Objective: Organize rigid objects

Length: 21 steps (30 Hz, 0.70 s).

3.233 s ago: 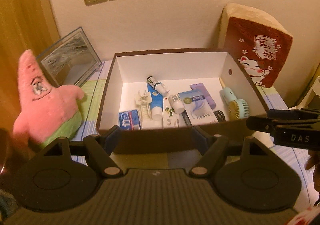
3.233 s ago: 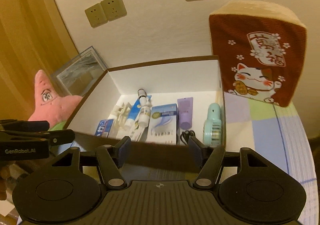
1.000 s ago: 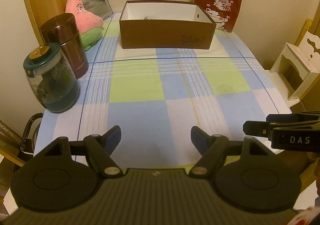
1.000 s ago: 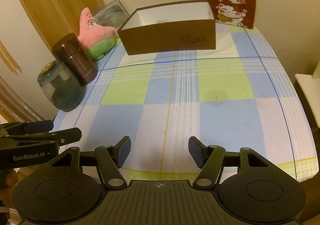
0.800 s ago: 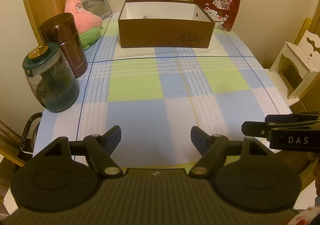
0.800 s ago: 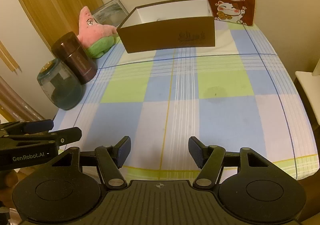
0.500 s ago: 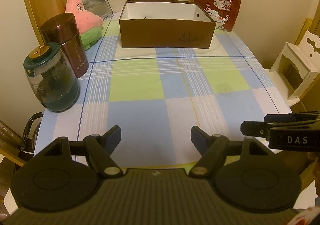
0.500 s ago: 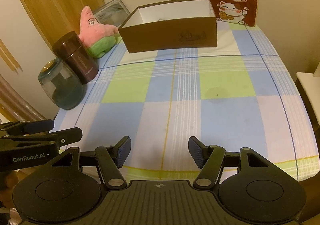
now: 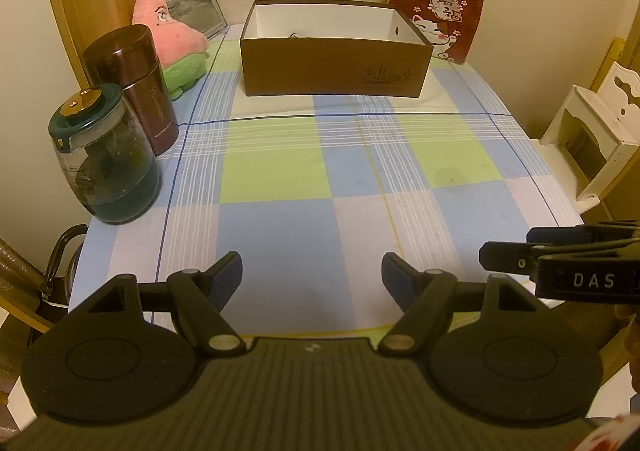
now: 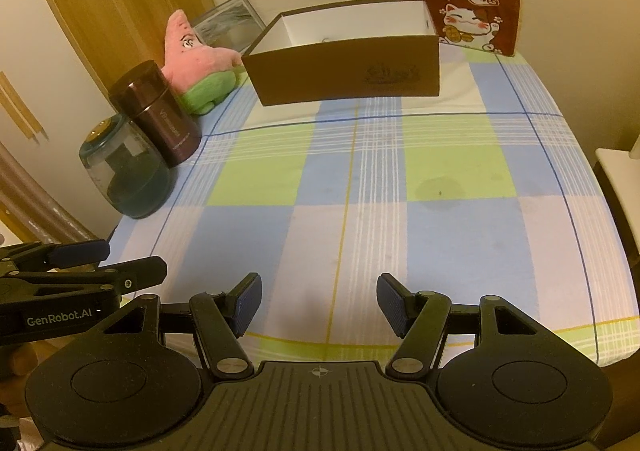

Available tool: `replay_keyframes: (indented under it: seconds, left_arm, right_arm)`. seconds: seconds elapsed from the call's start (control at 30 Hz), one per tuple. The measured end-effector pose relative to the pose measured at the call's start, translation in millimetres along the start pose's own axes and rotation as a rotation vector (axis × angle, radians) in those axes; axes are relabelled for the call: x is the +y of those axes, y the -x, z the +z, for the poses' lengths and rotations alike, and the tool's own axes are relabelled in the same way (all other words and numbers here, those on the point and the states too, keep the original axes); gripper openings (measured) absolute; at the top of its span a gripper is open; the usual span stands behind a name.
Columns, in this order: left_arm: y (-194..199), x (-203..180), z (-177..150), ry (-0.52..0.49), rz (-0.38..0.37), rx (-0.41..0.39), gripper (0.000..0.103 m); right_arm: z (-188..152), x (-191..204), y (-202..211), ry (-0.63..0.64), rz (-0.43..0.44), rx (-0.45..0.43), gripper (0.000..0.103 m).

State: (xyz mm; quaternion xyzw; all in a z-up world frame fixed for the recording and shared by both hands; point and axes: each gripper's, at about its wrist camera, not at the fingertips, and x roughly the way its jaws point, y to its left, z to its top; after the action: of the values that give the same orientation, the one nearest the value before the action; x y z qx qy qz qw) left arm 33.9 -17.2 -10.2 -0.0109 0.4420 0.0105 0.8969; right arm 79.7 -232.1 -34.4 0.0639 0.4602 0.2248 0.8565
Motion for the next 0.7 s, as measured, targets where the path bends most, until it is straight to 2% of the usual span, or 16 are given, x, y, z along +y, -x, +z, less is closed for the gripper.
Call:
replay_keyframes:
  seconds: [0.7]
  left_arm:
    - [1.7, -2.3, -0.4, -0.005, 0.001, -0.005, 0.075]
  right_arm:
    - [0.1, 0.8, 1.3, 0.001, 0.000, -0.003, 0.064]
